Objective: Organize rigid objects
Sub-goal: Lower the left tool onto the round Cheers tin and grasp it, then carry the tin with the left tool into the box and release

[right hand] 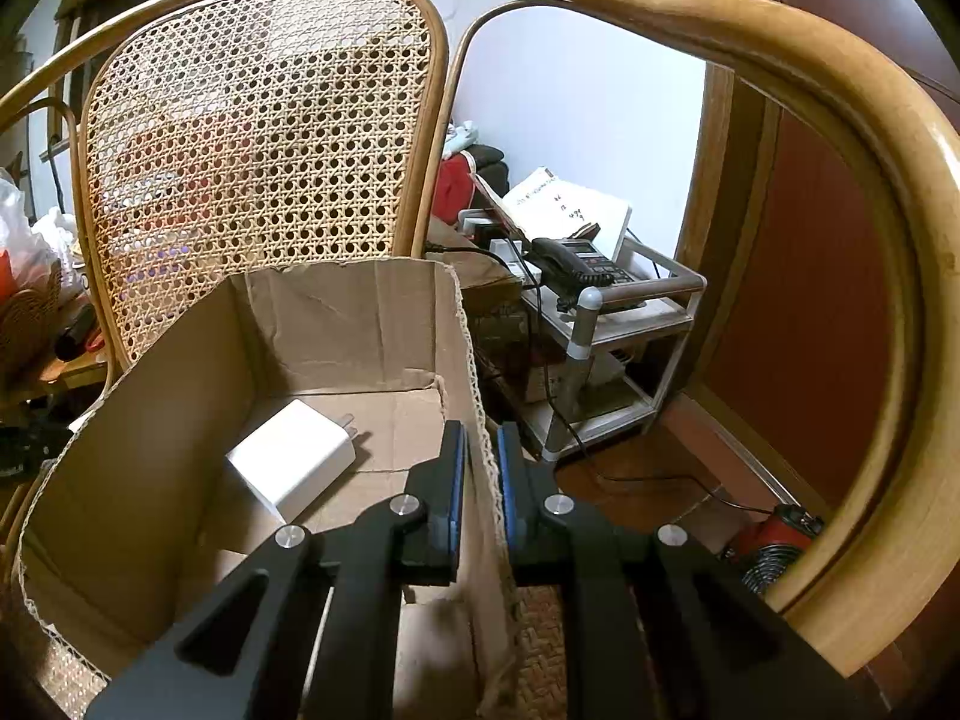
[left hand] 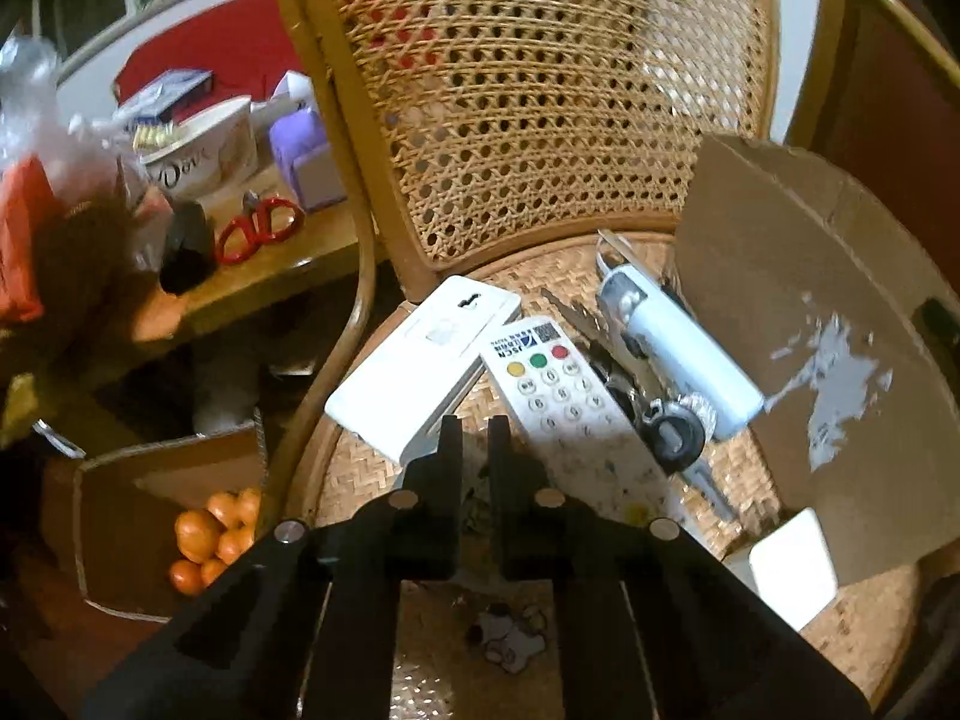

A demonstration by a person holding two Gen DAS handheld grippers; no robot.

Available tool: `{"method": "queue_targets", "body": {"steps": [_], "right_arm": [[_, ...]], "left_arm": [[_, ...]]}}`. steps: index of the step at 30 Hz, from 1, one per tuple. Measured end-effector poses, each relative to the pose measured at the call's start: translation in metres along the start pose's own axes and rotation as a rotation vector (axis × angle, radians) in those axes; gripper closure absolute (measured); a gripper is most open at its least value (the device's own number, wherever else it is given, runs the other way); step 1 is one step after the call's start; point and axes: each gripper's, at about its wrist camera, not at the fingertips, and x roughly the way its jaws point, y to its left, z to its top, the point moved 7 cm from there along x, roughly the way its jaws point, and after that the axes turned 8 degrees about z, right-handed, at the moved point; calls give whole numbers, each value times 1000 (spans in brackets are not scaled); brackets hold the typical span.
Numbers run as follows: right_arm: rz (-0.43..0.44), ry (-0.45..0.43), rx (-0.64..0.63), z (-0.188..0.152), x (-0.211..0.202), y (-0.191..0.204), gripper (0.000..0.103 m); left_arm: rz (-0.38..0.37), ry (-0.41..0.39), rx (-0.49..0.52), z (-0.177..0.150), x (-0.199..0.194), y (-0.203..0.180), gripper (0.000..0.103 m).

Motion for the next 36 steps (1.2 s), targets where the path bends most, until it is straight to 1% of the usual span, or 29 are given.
{"method": "queue_targets", "body": {"steps": [1,2,3,4,5,6,7,8,9,10,12,13,14,17,18,19,20,21,22,23,24,25,30,32,36], "right_arm": [[0,-1,0,0,0,0,91],[0,0,0,0,0,0,91],[0,0,0,0,0,0,91],[-1,0,1,0,0,0,91],[-1,0,1,0,0,0,91],[-1,0,1,0,0,0,91],[-1,0,0,0,0,0,91],[-1,0,1,0,0,0,91],[0,-1,0,0,0,0,91],[0,-1,0,0,0,0,91],[0,-1,0,0,0,0,91],[-1,-2,0,0,0,0,91],[-1,-2,1,0,0,0,91],[-1,-1,1,0,0,0,91],[-1,-1,1,0,0,0,91],[0,-1,0,0,0,0,91],[-1,-1,0,0,0,0,91],[0,0,1,0,0,0,91],[-2,-1,0,0,0,0,91],[-2,0,2,0,0,0,91],[-2,0,1,0,0,0,91],[-1,0,1,0,0,0,91],[-1,-1,1,0,0,1,91],[-2,0,1,0,0,1,91],[0,-1,0,0,0,1,91]], "left_arm": [[-3,-2,-3,-1,-1,0,91],[-2,-2,-15,-3,-2,1,80],[4,1,-23,-4,-2,4,63],[17,1,-27,-5,-2,6,53],[38,-4,-32,-6,-3,9,38],[48,-6,-33,-7,-4,11,29],[58,-2,-37,-8,-3,12,27],[61,8,-36,-9,0,13,19],[62,14,-32,-9,1,12,16],[79,17,-21,-10,2,12,16],[116,25,3,-12,7,11,10],[132,27,8,-13,9,11,8],[128,27,1,-13,11,12,8],[79,50,-39,-15,17,14,8],[66,67,-48,-18,19,14,11],[46,110,-35,-23,25,10,15],[20,93,-46,-24,24,7,17],[11,101,-45,-26,26,6,18],[-14,97,-52,-26,24,5,21],[-36,91,-58,-24,23,4,36],[-21,84,-46,-23,20,4,41],[-13,82,-23,-22,18,3,42],[-26,84,-24,-22,16,-1,42],[-25,62,-22,-16,11,-2,42],[-77,5,-43,7,-8,-8,42]]}}
